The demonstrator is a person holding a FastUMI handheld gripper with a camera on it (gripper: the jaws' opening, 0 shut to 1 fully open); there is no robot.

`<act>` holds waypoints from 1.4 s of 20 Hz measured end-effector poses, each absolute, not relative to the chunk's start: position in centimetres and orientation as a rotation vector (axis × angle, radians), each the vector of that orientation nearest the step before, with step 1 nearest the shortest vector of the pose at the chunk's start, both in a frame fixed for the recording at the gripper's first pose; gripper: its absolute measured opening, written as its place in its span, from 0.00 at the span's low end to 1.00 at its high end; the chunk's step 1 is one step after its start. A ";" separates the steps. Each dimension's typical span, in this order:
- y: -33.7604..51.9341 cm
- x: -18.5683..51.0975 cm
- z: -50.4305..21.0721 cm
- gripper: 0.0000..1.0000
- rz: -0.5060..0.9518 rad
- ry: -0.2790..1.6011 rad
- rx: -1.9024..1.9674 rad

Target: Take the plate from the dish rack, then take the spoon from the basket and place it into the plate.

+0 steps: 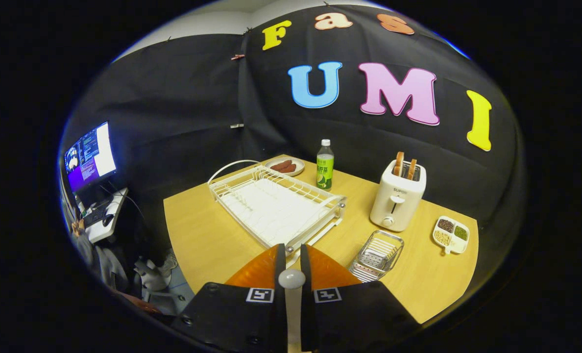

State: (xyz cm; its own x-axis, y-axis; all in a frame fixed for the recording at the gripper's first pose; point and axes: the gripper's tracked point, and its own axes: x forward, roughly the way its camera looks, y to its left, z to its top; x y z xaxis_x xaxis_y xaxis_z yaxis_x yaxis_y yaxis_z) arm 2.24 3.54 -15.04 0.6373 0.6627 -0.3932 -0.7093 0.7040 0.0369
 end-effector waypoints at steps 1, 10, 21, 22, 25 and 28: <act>4.2 2.2 -15.7 0.15 0.793 0.405 -0.130; 5.6 1.0 -20.6 0.18 0.817 0.473 -0.168; 2.3 -2.3 -24.7 0.18 0.804 0.595 -0.192; 2.3 -2.2 -24.8 0.18 0.803 0.599 -0.189; 2.3 -1.9 -25.0 0.20 0.789 0.614 -0.180; 2.4 -0.8 -24.4 0.42 0.750 0.613 -0.153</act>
State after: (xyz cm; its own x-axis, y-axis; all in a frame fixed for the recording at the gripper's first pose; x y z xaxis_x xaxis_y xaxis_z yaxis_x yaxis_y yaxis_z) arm -0.85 2.39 -24.41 0.5676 0.5921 -0.5720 -0.6784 0.7300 0.0824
